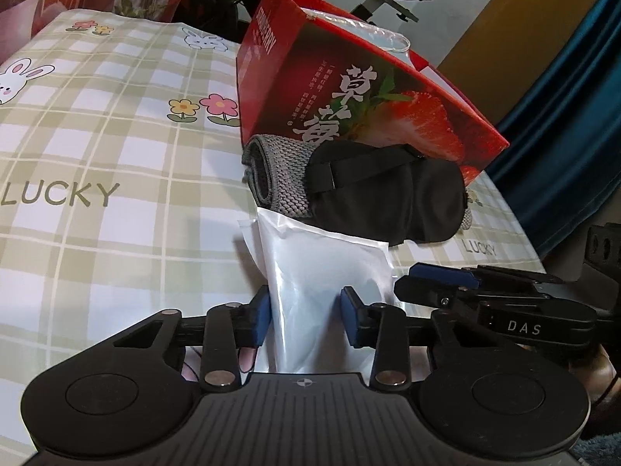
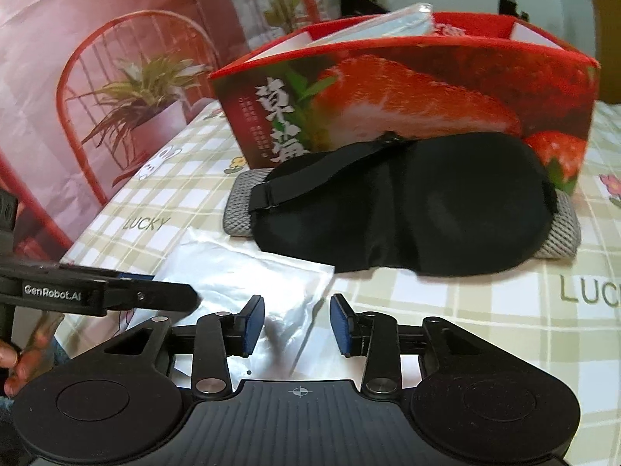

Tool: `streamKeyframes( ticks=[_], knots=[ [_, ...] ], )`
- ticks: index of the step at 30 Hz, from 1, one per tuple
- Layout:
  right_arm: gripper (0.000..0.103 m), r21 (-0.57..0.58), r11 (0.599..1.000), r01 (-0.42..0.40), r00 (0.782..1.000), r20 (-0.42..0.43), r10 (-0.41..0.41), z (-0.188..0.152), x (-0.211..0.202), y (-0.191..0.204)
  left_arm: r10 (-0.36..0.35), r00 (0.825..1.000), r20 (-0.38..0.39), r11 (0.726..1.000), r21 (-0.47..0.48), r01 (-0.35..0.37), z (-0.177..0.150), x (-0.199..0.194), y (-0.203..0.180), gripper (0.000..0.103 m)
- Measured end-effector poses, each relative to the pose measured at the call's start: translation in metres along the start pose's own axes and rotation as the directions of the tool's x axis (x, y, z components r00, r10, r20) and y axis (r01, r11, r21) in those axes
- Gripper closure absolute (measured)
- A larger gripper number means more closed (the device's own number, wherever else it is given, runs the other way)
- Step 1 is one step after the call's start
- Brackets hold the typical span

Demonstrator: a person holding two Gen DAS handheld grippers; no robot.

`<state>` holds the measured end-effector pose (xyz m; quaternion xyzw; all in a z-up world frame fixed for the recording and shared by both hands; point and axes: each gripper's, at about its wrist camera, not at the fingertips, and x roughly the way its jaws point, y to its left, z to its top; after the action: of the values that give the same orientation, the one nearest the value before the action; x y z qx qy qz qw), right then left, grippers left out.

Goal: Organize soft objects

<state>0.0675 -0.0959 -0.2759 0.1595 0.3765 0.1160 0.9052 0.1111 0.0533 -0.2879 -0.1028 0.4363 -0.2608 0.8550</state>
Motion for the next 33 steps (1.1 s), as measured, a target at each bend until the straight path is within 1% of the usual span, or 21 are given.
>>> streamKeyframes(
  ticks=[4,8,10,11,12,14,17,21,25,29,31,33],
  knots=[
    [0.063,0.016,1.000,-0.016,0.999,-0.029,0.016,-0.003,0.004,-0.002,-0.015,1.000,0.000,1.000,-0.001,0.015,0.001,0.001,-0.002,0.067],
    [0.051,-0.017,0.999,-0.032,0.999,-0.042,0.031,-0.004,0.005,0.006,-0.021,1.000,0.001,0.999,-0.042,0.021,0.004,0.002,0.002,0.068],
    [0.049,-0.039,0.999,-0.029,0.999,-0.046,0.028,-0.005,0.006,0.010,-0.018,1.000,0.001,0.997,-0.079,0.018,0.009,0.004,0.006,0.069],
    [0.045,-0.050,0.998,-0.025,0.999,-0.048,0.022,-0.005,0.006,0.011,-0.019,1.000,0.000,0.996,-0.090,0.019,0.011,0.006,0.007,0.069],
    [0.038,-0.063,0.998,-0.017,0.999,-0.047,0.014,-0.005,0.005,0.013,-0.019,1.000,-0.004,0.995,-0.098,0.018,0.014,0.008,0.008,0.069],
    [0.030,-0.105,0.994,0.011,0.999,-0.041,-0.015,-0.006,0.004,0.018,-0.017,1.000,-0.014,0.993,-0.117,0.016,0.019,0.012,0.009,0.069],
    [0.029,-0.149,0.989,0.023,0.999,-0.045,-0.030,-0.007,0.004,0.024,-0.016,1.000,-0.014,0.991,-0.136,0.014,0.025,0.015,0.009,0.069],
    [0.029,-0.181,0.983,0.021,0.998,-0.057,-0.032,-0.010,0.007,0.027,-0.012,1.000,-0.004,0.992,-0.122,0.011,0.032,0.017,0.002,0.069],
    [0.025,-0.194,0.981,0.025,0.998,-0.053,-0.036,-0.012,0.008,0.028,-0.018,1.000,-0.002,0.994,-0.107,0.018,0.032,0.016,-0.002,0.069],
    [0.025,-0.122,0.992,0.010,0.999,-0.037,-0.015,-0.008,0.007,0.018,-0.031,0.999,-0.019,0.995,-0.098,0.029,0.028,0.016,0.001,0.069],
    [0.025,-0.082,0.997,0.001,1.000,-0.027,-0.003,-0.006,0.006,0.011,-0.052,0.998,-0.043,0.994,-0.094,0.048,0.027,0.017,0.003,0.069],
    [0.023,-0.077,0.997,-0.006,1.000,-0.025,0.004,-0.004,0.008,0.009,-0.080,0.994,-0.078,0.994,-0.082,0.074,0.028,0.019,0.005,0.069]
  ],
)
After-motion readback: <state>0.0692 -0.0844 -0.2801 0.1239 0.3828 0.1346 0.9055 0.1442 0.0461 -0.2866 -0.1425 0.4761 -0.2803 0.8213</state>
